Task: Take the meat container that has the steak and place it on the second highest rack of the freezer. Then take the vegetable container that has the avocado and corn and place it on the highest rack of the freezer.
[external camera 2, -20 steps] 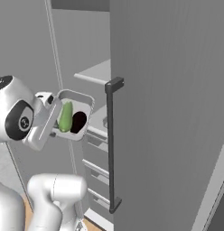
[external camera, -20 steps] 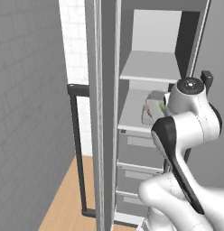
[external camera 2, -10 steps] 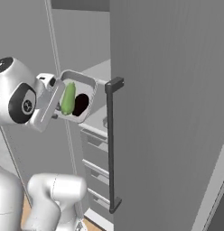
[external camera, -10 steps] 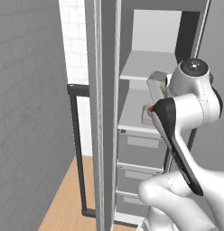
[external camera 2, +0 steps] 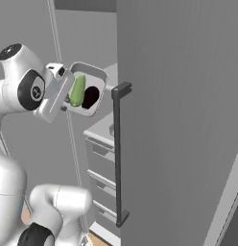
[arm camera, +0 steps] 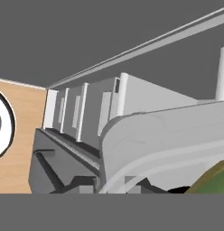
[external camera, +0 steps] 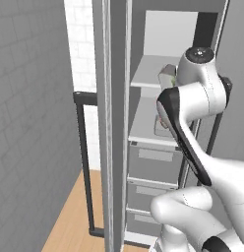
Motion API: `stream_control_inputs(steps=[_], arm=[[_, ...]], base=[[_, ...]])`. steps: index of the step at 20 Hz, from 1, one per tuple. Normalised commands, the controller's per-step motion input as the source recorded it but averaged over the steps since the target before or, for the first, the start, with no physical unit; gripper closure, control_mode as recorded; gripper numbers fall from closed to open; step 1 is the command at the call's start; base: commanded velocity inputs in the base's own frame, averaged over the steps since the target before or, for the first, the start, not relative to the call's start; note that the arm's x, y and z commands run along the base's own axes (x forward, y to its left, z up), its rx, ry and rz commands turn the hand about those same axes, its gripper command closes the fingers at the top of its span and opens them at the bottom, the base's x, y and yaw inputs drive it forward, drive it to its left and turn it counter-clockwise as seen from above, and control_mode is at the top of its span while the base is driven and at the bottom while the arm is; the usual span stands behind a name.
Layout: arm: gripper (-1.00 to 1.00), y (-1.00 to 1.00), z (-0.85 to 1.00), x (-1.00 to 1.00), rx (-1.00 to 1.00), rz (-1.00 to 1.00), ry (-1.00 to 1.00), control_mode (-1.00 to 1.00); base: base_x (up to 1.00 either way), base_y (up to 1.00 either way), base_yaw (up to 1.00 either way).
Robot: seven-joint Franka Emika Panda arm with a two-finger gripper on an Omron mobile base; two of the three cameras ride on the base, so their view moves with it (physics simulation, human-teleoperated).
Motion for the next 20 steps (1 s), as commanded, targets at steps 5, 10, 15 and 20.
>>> stream_control_inputs(steps=[5,10,15,20], arm=[[1.0,-0.39,0.0,0.72,0.01,0.0,0.0,-1.0],[1.0,-0.08,0.01,0.73,-0.02,0.0,0.0,-1.0],[1.0,-0.06,0.07,0.7,-0.05,-0.01,0.01,-1.0],[1.0,-0.17,0.04,0.76,-0.01,-0.07,0.1,-1.0]], base=[[0.0,0.0,0.0],[0.0,0.0,0.0],[0.0,0.0,0.0],[0.0,0.0,0.0]])
